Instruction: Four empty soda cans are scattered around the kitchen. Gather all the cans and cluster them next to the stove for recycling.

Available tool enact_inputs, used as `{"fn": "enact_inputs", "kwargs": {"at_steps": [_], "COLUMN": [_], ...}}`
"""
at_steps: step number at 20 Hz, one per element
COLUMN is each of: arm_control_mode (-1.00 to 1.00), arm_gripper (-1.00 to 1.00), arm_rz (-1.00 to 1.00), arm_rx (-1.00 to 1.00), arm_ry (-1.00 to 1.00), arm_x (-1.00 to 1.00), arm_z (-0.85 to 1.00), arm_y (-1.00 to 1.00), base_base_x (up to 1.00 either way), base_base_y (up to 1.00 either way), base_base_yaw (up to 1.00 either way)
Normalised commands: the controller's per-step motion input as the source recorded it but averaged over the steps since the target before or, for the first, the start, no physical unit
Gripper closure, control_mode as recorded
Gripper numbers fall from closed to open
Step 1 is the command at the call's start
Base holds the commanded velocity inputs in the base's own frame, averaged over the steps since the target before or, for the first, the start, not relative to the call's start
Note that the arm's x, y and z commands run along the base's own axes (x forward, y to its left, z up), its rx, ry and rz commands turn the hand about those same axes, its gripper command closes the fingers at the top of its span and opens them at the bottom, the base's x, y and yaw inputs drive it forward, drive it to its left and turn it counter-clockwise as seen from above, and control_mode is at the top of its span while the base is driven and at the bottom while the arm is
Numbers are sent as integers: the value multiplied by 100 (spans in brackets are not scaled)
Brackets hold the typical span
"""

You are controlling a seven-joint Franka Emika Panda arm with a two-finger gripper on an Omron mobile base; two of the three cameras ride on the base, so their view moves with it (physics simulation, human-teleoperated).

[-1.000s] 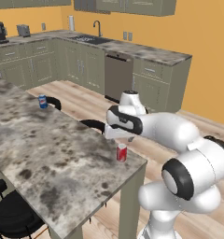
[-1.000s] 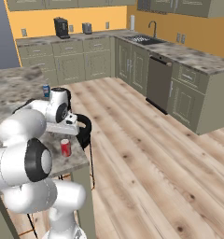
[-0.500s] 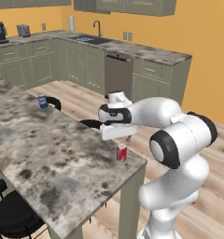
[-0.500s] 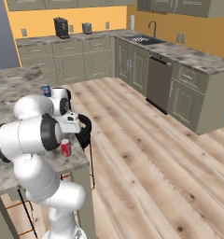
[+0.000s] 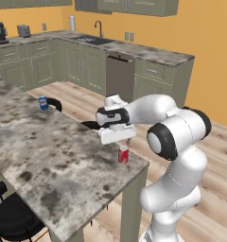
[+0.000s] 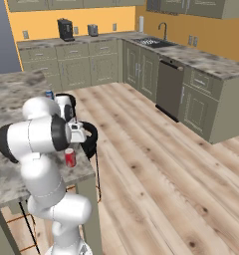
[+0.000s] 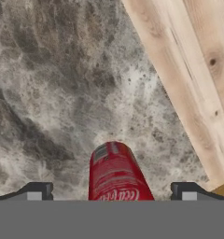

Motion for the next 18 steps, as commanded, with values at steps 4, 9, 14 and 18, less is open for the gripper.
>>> {"fn": "enact_inputs", "kwargs": {"at_steps": [4, 9, 14, 18], "arm_control_mode": [-100, -100, -100, -100], "arm_gripper": [-100, -100, -100, -100], "arm_rz": [-4, -4, -7, -6], "arm_rx": [-4, 0, 0, -4], "arm_ry": [0, 0, -2, -12], "arm_x": [-10, -5, -14, -17], "arm_z": [-12, -1, 1, 5], "arm_y": [-2, -1, -8, -3], "base_base_x": [0, 0, 0, 0], "base_base_y": [0, 0, 0, 0], "base_base_yaw": [0, 0, 0, 0]}}
